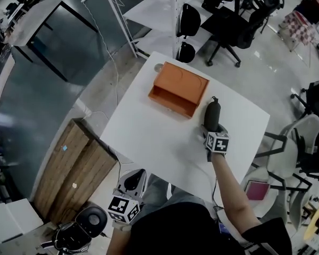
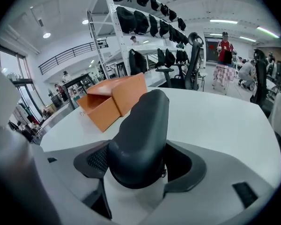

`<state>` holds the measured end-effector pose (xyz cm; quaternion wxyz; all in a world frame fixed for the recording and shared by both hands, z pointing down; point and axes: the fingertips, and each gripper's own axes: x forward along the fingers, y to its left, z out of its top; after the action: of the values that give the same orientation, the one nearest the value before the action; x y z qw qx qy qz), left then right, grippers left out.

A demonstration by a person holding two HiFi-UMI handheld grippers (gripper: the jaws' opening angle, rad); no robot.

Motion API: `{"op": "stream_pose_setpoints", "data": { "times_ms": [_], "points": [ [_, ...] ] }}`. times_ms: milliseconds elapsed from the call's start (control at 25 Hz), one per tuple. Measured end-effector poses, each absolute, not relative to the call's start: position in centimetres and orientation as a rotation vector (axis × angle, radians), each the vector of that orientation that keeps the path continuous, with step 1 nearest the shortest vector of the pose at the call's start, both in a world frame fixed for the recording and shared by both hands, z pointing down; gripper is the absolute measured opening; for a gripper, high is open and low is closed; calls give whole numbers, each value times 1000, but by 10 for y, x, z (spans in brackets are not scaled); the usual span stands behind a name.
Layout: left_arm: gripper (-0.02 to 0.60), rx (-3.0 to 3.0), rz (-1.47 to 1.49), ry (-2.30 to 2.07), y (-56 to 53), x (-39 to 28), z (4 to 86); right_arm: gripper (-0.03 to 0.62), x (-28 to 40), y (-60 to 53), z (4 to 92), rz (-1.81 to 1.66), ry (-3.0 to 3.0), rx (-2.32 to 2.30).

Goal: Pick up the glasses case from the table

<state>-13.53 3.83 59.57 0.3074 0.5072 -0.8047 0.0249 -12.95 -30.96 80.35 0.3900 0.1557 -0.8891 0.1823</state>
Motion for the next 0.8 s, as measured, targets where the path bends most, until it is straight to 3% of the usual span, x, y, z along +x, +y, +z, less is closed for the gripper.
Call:
{"op": "stream_pose_setpoints", "data": {
  "times_ms": [360, 800],
  "points": [
    [18, 1380, 57, -2125, 43, -146, 591, 344, -122, -305, 777, 433, -2309, 406],
    [18, 1629, 40, -2051, -11, -167, 572, 342, -97, -275, 670, 434, -2471, 392]
  ]
}}
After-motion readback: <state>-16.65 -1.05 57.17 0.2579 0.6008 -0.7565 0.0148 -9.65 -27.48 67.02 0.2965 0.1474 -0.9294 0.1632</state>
